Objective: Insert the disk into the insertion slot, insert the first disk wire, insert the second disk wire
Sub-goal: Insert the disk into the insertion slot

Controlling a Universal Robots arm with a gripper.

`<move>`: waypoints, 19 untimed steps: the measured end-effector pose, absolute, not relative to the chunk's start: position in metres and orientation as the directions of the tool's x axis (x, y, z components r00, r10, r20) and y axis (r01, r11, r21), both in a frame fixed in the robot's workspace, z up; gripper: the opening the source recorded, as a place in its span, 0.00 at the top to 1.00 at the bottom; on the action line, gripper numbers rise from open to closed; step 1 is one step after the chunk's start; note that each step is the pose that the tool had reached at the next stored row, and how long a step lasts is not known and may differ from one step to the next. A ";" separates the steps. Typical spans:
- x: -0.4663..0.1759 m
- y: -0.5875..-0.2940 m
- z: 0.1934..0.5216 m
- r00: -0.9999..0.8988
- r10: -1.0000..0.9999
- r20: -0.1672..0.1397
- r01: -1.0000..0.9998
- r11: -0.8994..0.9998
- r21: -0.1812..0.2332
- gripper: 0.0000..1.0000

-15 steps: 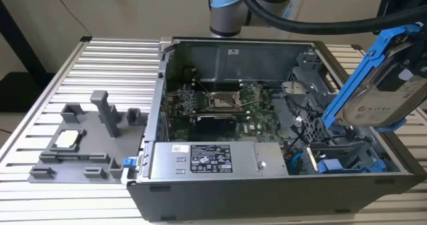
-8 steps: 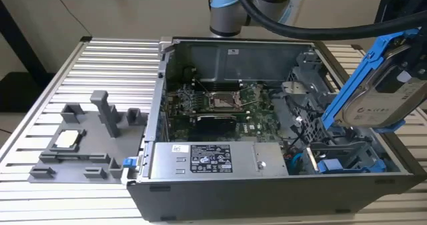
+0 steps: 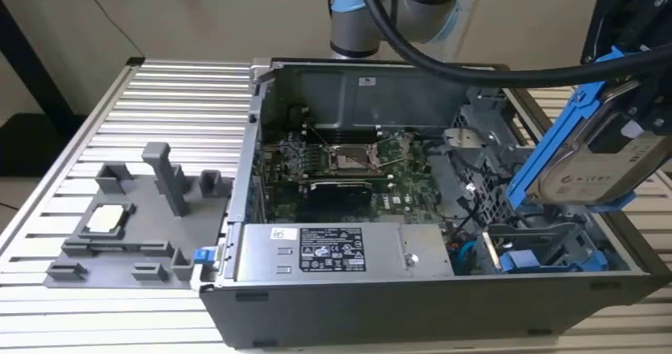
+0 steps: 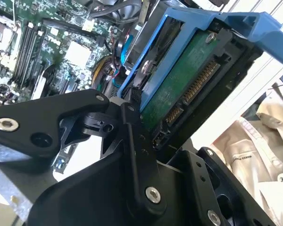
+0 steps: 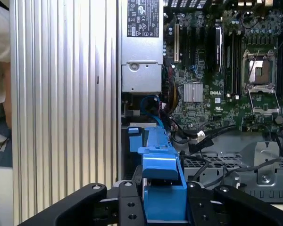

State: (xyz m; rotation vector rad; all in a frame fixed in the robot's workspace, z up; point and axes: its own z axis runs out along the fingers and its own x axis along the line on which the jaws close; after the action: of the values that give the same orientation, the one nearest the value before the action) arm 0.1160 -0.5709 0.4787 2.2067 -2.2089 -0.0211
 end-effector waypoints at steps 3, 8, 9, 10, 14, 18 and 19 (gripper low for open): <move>0.116 -0.571 0.475 0.004 -1.000 0.004 -1.000 -0.004 0.019 0.67; 0.116 -0.571 0.471 0.007 -1.000 0.004 -1.000 -0.007 0.019 0.67; 0.116 -0.571 0.470 0.007 -1.000 0.004 -1.000 -0.007 0.019 0.67; 0.116 -0.571 0.469 0.007 -1.000 0.004 -1.000 -0.007 0.019 0.67; 0.116 -0.571 0.465 0.007 -1.000 0.004 -1.000 -0.007 0.019 0.67; 0.116 -0.571 0.460 0.007 -1.000 0.004 -1.000 -0.007 0.019 0.67; 0.116 -0.571 0.459 0.007 -1.000 0.004 -1.000 -0.007 0.019 0.67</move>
State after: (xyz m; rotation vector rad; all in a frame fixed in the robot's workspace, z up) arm 0.1162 -0.5709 0.4589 2.2171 -2.2020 -0.0168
